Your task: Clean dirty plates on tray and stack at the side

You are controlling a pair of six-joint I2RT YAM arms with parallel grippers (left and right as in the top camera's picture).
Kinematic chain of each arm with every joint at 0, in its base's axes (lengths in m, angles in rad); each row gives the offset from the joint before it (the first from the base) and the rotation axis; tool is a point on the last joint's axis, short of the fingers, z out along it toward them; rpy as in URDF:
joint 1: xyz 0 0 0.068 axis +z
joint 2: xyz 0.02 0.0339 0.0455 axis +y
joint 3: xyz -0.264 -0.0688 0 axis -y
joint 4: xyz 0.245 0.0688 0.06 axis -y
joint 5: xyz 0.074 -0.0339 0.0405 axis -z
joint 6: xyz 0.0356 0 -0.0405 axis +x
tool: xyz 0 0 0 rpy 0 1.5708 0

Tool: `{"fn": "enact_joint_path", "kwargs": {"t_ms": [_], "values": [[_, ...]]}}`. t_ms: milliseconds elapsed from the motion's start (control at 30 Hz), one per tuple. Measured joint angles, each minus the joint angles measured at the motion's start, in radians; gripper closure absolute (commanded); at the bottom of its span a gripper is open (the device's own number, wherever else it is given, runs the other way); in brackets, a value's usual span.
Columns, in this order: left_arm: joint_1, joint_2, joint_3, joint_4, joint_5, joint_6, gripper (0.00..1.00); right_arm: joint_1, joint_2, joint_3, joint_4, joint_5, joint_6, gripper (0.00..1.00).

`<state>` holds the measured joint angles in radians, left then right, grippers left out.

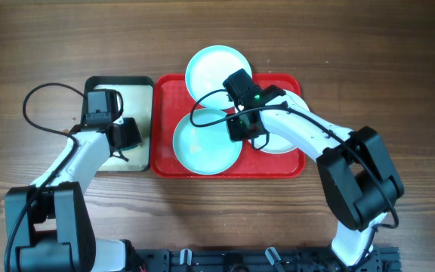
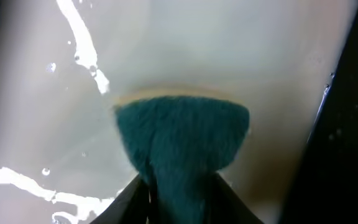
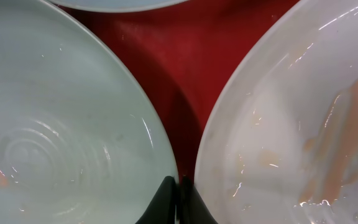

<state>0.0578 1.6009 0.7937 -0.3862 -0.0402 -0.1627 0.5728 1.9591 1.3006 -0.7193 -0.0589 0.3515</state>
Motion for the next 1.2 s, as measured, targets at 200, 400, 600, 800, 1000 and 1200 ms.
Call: {"fn": "enact_joint_path", "kwargs": {"t_ms": [200,400,600,800,1000,1200], "values": [[0.0,0.0,0.0,0.01,0.0,0.0,0.71,0.0,0.0,0.0,0.0,0.0,0.0,0.96],[0.0,0.0,0.0,0.01,0.0,-0.001,0.89,0.0,0.0,0.0,0.0,0.0,0.0,0.95],[0.0,0.0,0.0,0.005,0.0,-0.001,0.96,0.0,0.0,0.0,0.0,0.0,0.0,0.96],[0.0,-0.002,0.0,0.005,0.0,-0.001,0.96,0.0,0.0,0.0,0.0,0.0,0.0,0.95],[0.0,-0.09,0.0,0.002,0.005,0.035,0.96,0.0,0.0,0.0,0.0,0.0,-0.001,0.87],[0.0,-0.264,0.0,-0.006,0.063,0.116,0.96,0.0,0.001,0.0,0.005,0.0,-0.008,0.81]]}}
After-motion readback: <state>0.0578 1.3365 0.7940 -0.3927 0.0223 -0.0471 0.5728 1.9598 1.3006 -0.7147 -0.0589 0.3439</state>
